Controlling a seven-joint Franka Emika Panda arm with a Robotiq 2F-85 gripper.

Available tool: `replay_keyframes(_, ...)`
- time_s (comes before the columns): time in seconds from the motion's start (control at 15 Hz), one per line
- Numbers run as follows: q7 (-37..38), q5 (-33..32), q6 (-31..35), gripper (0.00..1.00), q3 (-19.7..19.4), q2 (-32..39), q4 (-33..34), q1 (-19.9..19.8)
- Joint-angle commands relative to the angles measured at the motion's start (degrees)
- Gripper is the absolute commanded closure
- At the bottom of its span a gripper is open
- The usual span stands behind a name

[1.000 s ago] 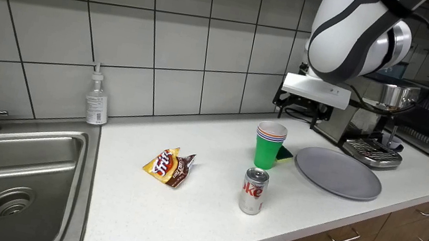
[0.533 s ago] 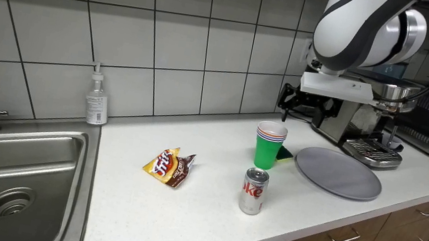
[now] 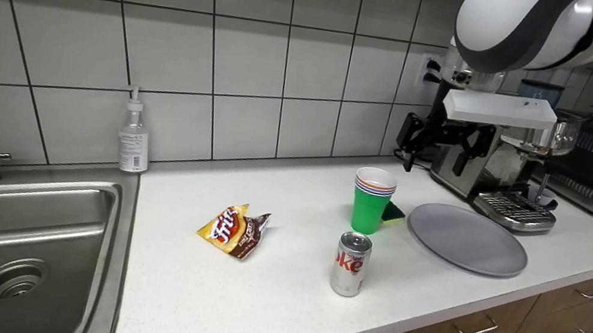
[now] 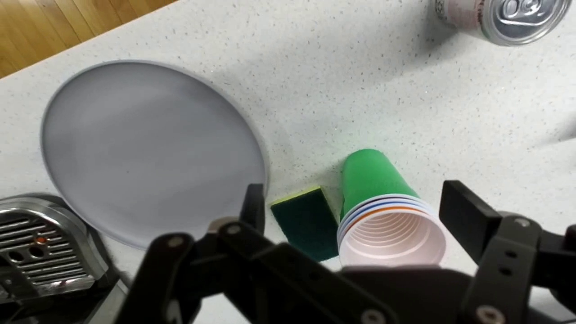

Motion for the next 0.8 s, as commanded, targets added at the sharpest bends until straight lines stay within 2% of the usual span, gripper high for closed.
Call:
replay_keyframes(0.0, -0.8, 1.0, -0.8, 0.00, 2.5, -0.8, -0.4, -2.2)
replay_keyframes(0.73, -0.8, 1.0, -1.6, 0.00, 3.2, -2.1, -1.3, -2.5)
